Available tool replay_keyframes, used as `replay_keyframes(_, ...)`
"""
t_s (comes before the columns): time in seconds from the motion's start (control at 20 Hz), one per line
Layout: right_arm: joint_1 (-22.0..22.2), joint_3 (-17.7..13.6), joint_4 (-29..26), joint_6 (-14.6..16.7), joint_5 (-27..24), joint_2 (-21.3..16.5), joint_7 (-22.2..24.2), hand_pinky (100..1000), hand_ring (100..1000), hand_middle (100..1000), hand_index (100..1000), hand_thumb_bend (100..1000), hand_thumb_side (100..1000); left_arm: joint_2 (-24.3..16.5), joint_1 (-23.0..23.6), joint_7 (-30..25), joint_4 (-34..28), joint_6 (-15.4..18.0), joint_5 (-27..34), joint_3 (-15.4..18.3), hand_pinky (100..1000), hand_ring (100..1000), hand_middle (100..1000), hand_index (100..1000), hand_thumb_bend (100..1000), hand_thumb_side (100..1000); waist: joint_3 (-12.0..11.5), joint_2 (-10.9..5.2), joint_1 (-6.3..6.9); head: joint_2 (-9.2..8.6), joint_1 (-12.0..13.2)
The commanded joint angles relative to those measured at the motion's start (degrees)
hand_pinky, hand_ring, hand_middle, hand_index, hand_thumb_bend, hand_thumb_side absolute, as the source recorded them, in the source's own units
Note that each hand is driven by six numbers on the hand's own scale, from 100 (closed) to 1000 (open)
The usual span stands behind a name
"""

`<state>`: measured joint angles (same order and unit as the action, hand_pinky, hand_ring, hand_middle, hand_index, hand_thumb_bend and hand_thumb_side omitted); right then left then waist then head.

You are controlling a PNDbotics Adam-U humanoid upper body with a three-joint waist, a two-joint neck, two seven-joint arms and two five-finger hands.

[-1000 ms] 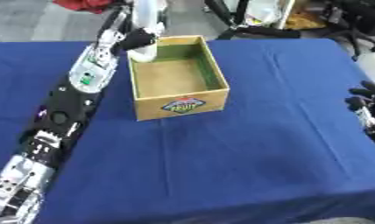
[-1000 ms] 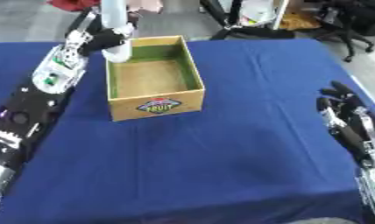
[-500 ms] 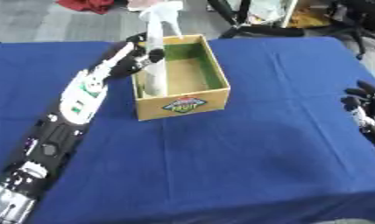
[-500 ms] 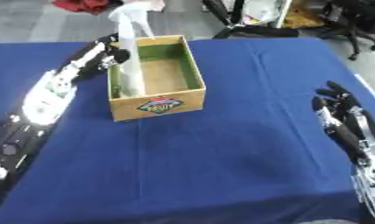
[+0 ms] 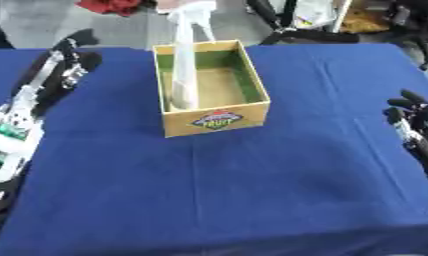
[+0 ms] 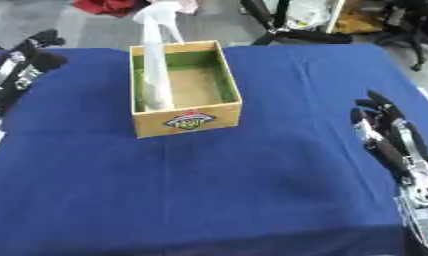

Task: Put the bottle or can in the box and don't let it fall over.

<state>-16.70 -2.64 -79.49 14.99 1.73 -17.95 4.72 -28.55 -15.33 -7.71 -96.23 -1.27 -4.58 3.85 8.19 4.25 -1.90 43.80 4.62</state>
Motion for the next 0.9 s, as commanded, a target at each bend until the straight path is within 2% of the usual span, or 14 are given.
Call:
replay_keyframes(0.05,-0.3,-0.7,-1.4,0.0,-0.4,-1.7,-0.4,838,806,810,949,246,590,-1.1,2.7,2.6,-5.1,-0.7,-0.4,4.0,834,760,846,964,767,860,-0.5,-1.12,0.20,0.32,-0.3)
replay_keyframes(0.25,-0.3,-0.5,-2.0,0.2,-1.0,-1.4,-0.7,837,804,807,948,245,590,1.9,6.6,4.7,-6.6,-1.8,-1.9,7.1,831,756,843,960,742,851,-1.4,-1.22,0.19,0.32,-0.1)
replay_keyframes(0.5,-0.2,-0.1,-2.4,0.3,-1.4,-1.1,-1.0,835,801,805,949,247,590,6.0,7.7,6.0,-7.4,-2.6,-3.9,10.4,830,755,842,957,733,841,-2.1,-0.97,0.08,0.32,0.8)
replay_keyframes(0.9,-0.5,0.1,-3.1,0.6,-1.8,-1.1,-1.3,833,797,801,947,247,589,9.2,7.6,6.7,-8.2,-3.4,-5.1,11.6,826,750,839,951,725,838,-2.6,-0.35,0.40,0.32,4.2)
